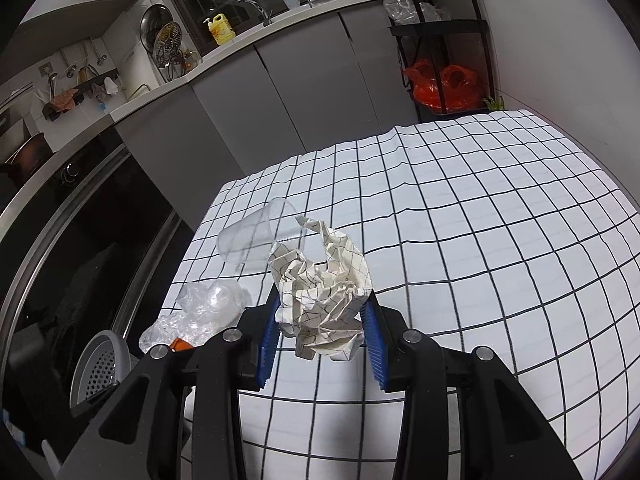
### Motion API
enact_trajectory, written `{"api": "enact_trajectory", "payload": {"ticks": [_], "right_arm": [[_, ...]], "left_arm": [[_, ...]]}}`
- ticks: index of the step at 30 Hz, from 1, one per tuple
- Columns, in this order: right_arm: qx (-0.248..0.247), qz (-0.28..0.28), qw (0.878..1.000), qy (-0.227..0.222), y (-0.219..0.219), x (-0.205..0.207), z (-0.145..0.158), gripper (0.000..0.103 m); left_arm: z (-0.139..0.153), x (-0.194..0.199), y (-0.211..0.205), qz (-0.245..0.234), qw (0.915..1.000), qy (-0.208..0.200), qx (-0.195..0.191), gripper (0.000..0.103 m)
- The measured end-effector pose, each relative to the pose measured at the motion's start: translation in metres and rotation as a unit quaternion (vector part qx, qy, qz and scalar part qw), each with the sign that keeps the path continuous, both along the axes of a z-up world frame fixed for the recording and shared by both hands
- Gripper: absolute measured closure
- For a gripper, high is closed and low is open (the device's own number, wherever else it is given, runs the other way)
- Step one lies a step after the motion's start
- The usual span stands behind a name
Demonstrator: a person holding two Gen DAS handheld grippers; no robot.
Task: Collect trash
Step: 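Grasp the crumpled paper with the right gripper while the left gripper grasps the orange peel, then carry the paper and orange peel in both grippers over the grey basket, then open the left gripper to drop the peel while the right gripper drops the paper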
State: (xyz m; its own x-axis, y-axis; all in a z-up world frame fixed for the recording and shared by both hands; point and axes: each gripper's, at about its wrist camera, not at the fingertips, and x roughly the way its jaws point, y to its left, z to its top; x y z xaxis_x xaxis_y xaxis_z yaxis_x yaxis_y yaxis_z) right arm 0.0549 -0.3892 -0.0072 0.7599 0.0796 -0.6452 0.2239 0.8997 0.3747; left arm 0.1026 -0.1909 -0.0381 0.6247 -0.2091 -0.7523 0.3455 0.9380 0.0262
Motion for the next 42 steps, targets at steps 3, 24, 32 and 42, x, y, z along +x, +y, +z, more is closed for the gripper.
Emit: {"api": "enact_trajectory", "payload": {"ticks": [3, 24, 32, 42], "right_arm": [[-0.004, 0.014, 1.0, -0.005, 0.01, 0.0, 0.002, 0.066], [0.036, 0.17, 0.984, -0.033, 0.163, 0.021, 0.012, 0.066], [0.025, 0.248, 0.968, -0.029, 0.248, 0.026, 0.012, 0.066], [0.003, 0.315, 0.949, -0.017, 0.319, 0.025, 0.004, 0.066]], "left_arm": [[0.014, -0.006, 0.015, 0.001, 0.9999, -0.012, -0.008, 0.084], [0.041, -0.019, 0.218, 0.158, 0.9857, -0.056, 0.013, 0.084], [0.029, -0.02, 0.269, 0.198, 0.979, -0.046, 0.019, 0.084], [0.022, -0.019, 0.302, 0.216, 0.9756, -0.03, 0.021, 0.083]]}}
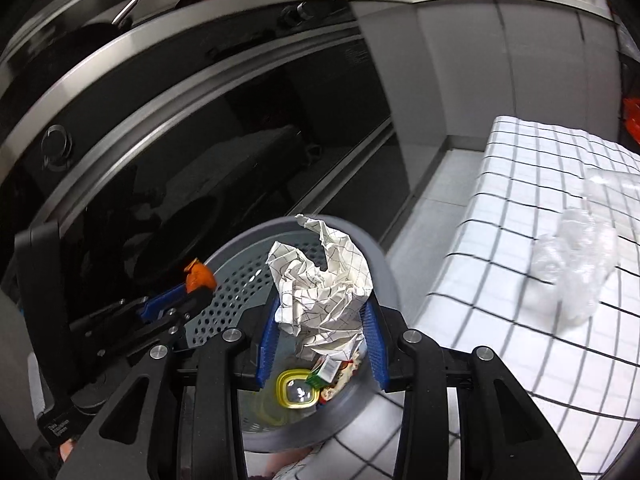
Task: Collect trash
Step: 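Open the left gripper to drop the peel while the right gripper drops the paper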
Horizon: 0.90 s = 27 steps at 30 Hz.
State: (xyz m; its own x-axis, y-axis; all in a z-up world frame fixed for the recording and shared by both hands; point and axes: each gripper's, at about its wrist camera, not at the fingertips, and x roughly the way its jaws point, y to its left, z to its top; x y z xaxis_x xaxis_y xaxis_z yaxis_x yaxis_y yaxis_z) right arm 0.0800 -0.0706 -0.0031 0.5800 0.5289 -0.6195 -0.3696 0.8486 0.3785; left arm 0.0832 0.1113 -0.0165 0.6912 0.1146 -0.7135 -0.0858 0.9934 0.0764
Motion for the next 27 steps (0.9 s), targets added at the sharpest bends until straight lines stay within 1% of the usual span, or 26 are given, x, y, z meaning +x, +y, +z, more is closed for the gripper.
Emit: {"api": "enact_trajectory", "payload": {"ticks": [5, 12, 15, 22, 25, 27], "right_arm": [[-0.015, 0.012, 1.0, 0.006, 0.017, 0.007, -0.001, 0.066], [-0.028, 0.01, 0.999, 0.019, 0.027, 0.009, -0.012, 0.065], [-0.029, 0.009, 0.999, 0.026, 0.024, 0.008, -0.015, 0.065], [-0.031, 0.01, 0.999, 0.023, 0.025, 0.006, -0.015, 0.064], [-0.032, 0.009, 0.999, 0.02, 0.026, 0.005, -0.015, 0.06], [-0.031, 0.008, 0.999, 0.02, 0.026, 0.005, -0.015, 0.059]], "left_arm": [[-0.003, 0.001, 0.011, 0.008, 0.9999, 0.008, -0.012, 0.083], [-0.005, 0.003, 0.015, 0.01, 0.9997, 0.017, -0.013, 0.082], [-0.004, 0.004, 0.015, 0.011, 0.9997, 0.018, -0.014, 0.081], [-0.004, 0.004, 0.017, 0.012, 0.9996, 0.017, -0.019, 0.08], [-0.004, 0.004, 0.017, 0.012, 0.9996, 0.017, -0.021, 0.077], [-0.004, 0.003, 0.018, 0.015, 0.9996, 0.017, -0.019, 0.07]]}}
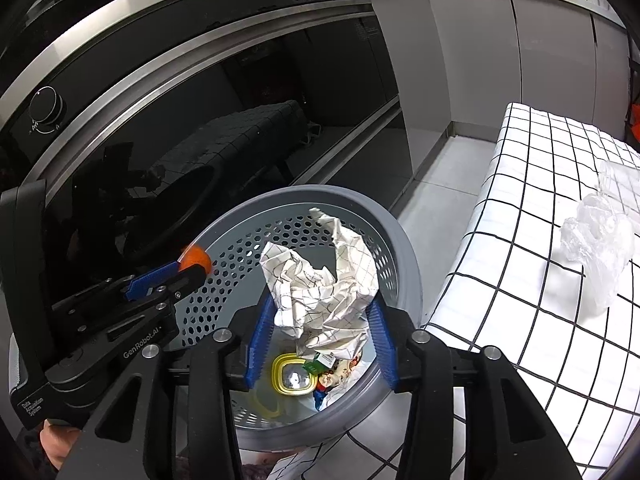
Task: Collect trash
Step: 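Open the left gripper to drop the peel while the right gripper drops the paper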
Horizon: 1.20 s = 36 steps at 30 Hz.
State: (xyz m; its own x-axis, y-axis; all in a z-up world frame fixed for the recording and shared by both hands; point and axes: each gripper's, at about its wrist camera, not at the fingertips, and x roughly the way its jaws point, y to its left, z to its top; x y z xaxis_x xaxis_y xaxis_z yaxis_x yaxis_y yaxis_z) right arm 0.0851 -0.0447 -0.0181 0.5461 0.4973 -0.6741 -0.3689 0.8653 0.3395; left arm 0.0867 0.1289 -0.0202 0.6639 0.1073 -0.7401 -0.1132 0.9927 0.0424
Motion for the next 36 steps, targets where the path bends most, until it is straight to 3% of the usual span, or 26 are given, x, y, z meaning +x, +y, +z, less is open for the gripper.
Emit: {"api": "enact_trajectory", "payload": {"ticks": [1, 3, 5, 16, 19, 36], "right_arm": [[0.001, -0.001, 1.0, 0.0, -0.0004, 0.0001, 0.0, 0.056], [0.003, -0.003, 1.0, 0.001, -0.0017, 0.0003, 0.0002, 0.052], [0.004, -0.004, 1.0, 0.001, -0.0019, 0.0001, 0.0002, 0.049], [0.003, -0.007, 1.0, -0.001, -0.0028, -0.0004, 0.0004, 0.048], [0.005, -0.007, 1.0, -0.002, -0.003, -0.0002, 0.001, 0.042], [0.005, -0.008, 1.0, -0.004, -0.0034, -0.0011, 0.0017, 0.042]], "left_arm": [[-0.0003, 0.0002, 0.0007, 0.001, 1.0, -0.001, -0.001, 0.067], [0.0005, -0.0007, 0.0023, 0.005, 1.0, -0.004, -0.002, 0.051], [0.0022, -0.0017, 0.0035, 0.008, 0.9999, -0.009, -0.002, 0.046], [0.0026, -0.0023, 0.0053, 0.01, 0.9999, -0.01, -0.004, 0.046], [0.0027, -0.0027, 0.0055, 0.011, 0.9999, -0.011, -0.004, 0.046], [0.003, -0.0033, 0.0066, 0.011, 0.9998, -0.014, -0.004, 0.041]]}}
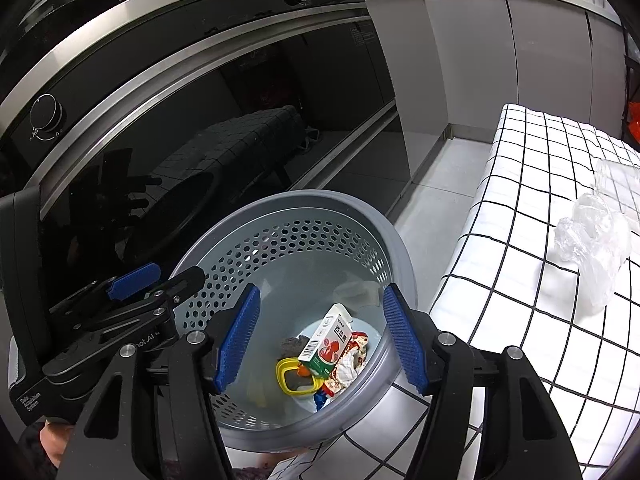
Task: Collect trash
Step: 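Open the left gripper to drop the peel while the right gripper drops the paper, then move both grippers from the basket to the table toward the plastic bags and cup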
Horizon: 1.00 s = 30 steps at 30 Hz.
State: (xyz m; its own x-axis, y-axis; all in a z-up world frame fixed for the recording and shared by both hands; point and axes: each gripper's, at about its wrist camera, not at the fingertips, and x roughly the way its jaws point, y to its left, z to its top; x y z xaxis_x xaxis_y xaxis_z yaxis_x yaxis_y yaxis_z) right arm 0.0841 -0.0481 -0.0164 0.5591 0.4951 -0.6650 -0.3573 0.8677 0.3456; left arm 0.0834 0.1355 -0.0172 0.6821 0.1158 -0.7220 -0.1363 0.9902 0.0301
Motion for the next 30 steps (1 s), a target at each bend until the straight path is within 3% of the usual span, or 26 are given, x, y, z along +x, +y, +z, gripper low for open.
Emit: {"api": "enact_trajectory", "payload": {"ticks": [17, 30], "right_arm": [[-0.009, -0.02, 1.0, -0.004, -0.015, -0.003, 0.0, 0.04], [-0.023, -0.075, 0.997, -0.02, -0.076, -0.016, 0.006, 0.039]], "left_arm": [[0.007, -0.002, -0.017, -0.018, 0.9997, -0.017, -0.007, 0.025], [0.008, -0.003, -0.07, -0.066, 0.9973, -0.023, -0.025, 0.018]]}}
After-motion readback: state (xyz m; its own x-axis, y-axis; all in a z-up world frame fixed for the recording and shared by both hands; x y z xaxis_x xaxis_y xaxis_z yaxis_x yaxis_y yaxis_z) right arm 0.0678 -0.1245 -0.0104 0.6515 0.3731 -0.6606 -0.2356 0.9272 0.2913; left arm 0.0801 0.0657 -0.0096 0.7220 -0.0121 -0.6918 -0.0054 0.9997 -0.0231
